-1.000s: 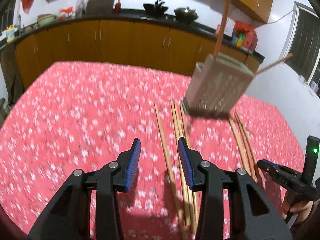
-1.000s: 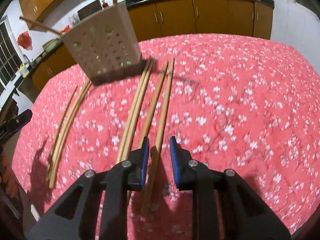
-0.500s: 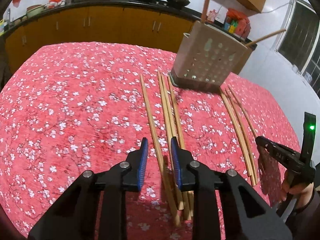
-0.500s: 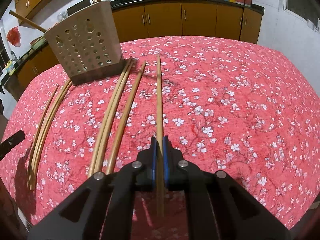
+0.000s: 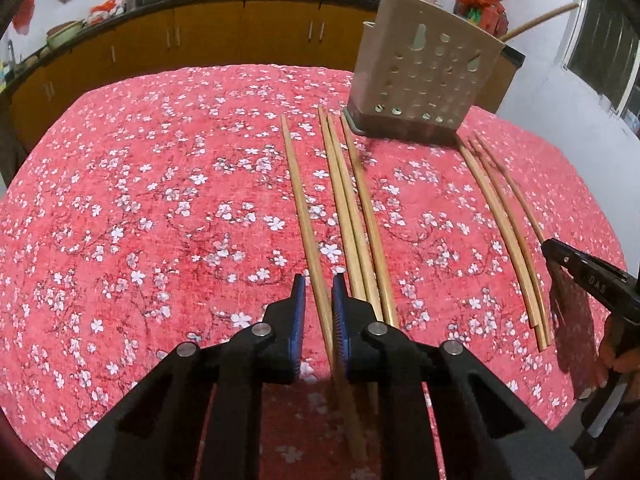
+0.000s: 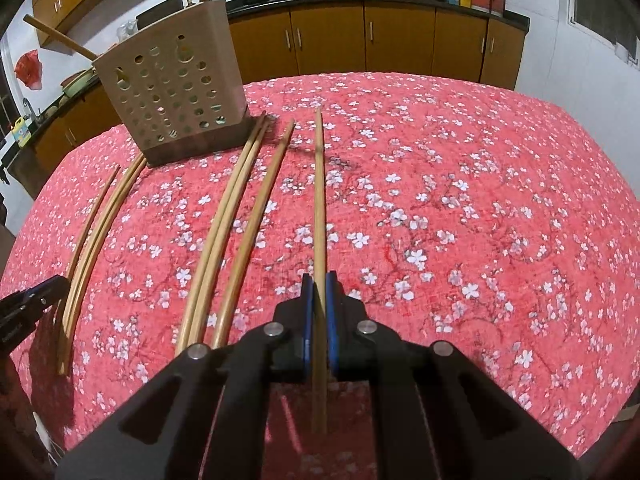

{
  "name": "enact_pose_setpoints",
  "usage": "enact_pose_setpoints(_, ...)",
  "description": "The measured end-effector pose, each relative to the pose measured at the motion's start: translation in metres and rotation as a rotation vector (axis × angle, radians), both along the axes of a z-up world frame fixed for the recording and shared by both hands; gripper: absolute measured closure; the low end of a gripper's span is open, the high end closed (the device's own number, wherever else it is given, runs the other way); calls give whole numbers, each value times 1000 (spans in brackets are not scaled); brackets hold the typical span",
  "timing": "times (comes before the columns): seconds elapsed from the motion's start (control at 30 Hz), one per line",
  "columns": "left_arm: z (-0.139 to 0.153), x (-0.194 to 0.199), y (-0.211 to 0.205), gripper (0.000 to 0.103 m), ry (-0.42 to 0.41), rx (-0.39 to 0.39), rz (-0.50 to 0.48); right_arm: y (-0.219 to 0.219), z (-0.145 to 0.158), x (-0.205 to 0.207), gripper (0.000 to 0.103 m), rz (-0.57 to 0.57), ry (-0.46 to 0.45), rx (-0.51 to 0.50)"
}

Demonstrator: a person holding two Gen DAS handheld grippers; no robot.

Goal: Organize utensils
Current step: 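Grasp another wooden chopstick with the left tool, then lift the chopstick with the left tool and raise it upright over the holder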

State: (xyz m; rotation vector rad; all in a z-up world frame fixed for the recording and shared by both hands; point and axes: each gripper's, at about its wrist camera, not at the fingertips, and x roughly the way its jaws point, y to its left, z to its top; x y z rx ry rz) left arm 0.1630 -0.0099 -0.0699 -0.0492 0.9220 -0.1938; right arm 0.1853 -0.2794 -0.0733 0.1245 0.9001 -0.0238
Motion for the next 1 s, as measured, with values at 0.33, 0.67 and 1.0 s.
enact_pose_setpoints(0.33, 0, 36, 16, 96, 2, 21, 57, -9, 0, 21, 95, -17, -3, -15)
enact_pose_setpoints(0.67, -3, 56, 29, 95, -32, -23, 96, -19, -3, 45, 95, -38, -33, -25)
enact_pose_setpoints(1.0, -1, 49, 37, 95, -32, -64, 108, -25, -5, 51, 95, -38, -37, -17)
